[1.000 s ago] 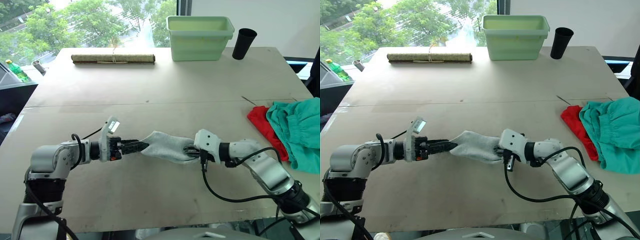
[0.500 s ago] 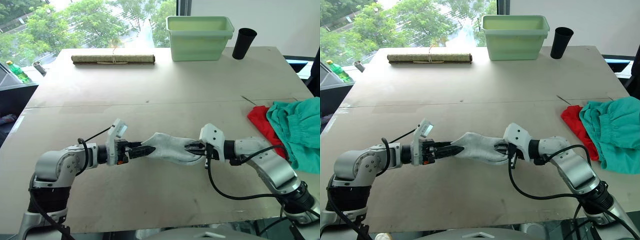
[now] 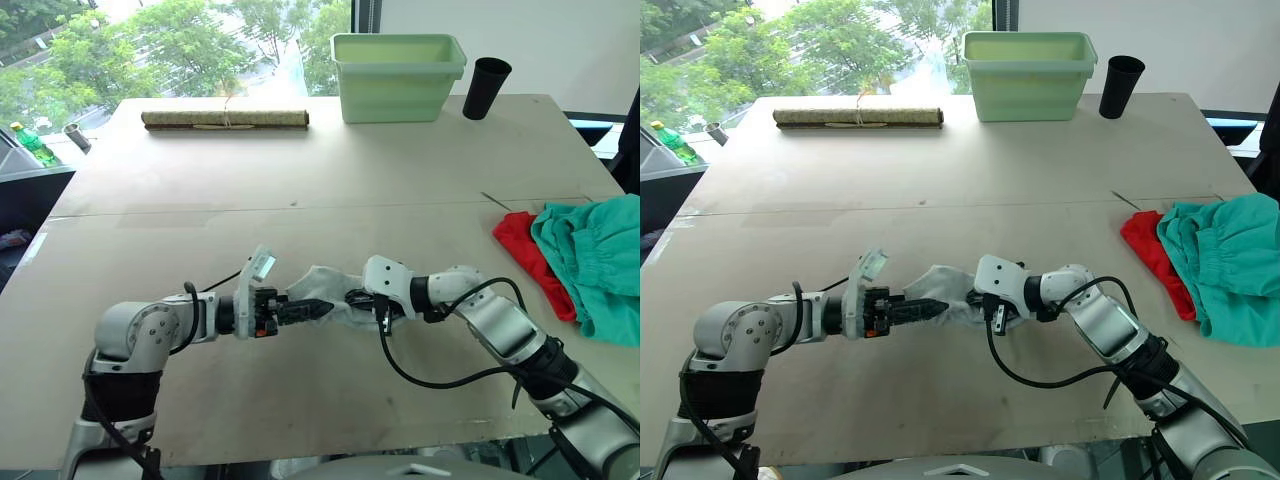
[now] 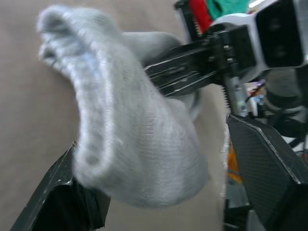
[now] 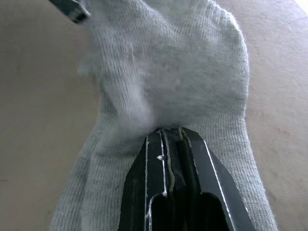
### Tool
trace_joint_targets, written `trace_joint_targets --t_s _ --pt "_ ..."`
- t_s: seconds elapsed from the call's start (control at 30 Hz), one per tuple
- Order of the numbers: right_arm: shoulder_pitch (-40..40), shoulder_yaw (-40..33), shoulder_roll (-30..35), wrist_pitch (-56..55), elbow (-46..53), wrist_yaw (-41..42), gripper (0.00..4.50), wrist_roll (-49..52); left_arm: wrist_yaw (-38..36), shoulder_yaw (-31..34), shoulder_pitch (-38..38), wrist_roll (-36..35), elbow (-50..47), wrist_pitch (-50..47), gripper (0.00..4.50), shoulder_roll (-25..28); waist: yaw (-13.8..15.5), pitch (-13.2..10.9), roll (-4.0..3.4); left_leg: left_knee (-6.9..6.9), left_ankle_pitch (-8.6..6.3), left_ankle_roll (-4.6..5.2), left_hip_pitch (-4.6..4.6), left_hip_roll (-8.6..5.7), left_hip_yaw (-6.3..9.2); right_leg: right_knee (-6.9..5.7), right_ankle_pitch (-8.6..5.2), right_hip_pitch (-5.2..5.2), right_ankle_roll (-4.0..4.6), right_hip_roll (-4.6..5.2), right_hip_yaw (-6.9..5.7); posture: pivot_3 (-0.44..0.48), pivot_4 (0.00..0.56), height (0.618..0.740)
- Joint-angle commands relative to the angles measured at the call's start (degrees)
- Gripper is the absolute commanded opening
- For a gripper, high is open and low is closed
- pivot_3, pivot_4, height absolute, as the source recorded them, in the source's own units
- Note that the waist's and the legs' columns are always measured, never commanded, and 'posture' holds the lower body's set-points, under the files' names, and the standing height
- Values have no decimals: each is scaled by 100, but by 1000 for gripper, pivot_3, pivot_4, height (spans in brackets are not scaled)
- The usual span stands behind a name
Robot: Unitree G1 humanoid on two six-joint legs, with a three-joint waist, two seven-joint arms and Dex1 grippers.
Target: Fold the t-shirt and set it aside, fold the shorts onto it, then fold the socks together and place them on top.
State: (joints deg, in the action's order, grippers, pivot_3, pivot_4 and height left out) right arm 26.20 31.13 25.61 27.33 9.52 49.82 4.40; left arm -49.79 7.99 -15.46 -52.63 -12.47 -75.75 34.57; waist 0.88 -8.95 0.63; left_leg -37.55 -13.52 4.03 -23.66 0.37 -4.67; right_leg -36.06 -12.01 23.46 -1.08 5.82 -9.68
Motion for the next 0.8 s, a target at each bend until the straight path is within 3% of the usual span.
trace_joint_targets --t_s 0.03,0.2,0.5,0.6,0.7,0.8 --pt "-199 -16 126 176 -26 7 0 -109 41 36 -180 -254 -279 154 3746 -173 1 0 0 0 0 0 0 0 0 0 0 0 0 0 0 0 150 727" --pt "-398 -227 138 245 292 -89 0 -28 17 -196 -460 -237 -309 388 3746 -367 8 0 -1 0 0 1 0 -1 -2 1 0 -2 0 1 0 0 150 727" --pt "-716 -623 185 51 730 -340 0 -1 -321 -566 -502 89 9 972 3746 -155 11 -2 -2 0 0 0 -3 -1 -1 2 0 0 1 0 0 0 150 727" --pt "-821 -669 304 114 833 -340 0 -38 -221 -351 -613 -125 204 855 3746 -230 11 -3 -2 0 -1 1 -4 -1 -1 6 0 0 1 0 0 0 150 727" --pt "-842 -629 331 131 797 -350 0 -59 -594 -700 -379 374 228 1254 3746 242 -14 -3 -3 0 -1 1 -3 -1 0 5 -1 1 1 -1 -1 0 150 727" --pt "-795 -541 361 113 742 -310 0 -121 -569 -873 -475 168 137 1138 3746 -24 5 -6 -9 7 -1 1 -3 0 -2 5 -1 6 2 -2 -1 0 150 727"
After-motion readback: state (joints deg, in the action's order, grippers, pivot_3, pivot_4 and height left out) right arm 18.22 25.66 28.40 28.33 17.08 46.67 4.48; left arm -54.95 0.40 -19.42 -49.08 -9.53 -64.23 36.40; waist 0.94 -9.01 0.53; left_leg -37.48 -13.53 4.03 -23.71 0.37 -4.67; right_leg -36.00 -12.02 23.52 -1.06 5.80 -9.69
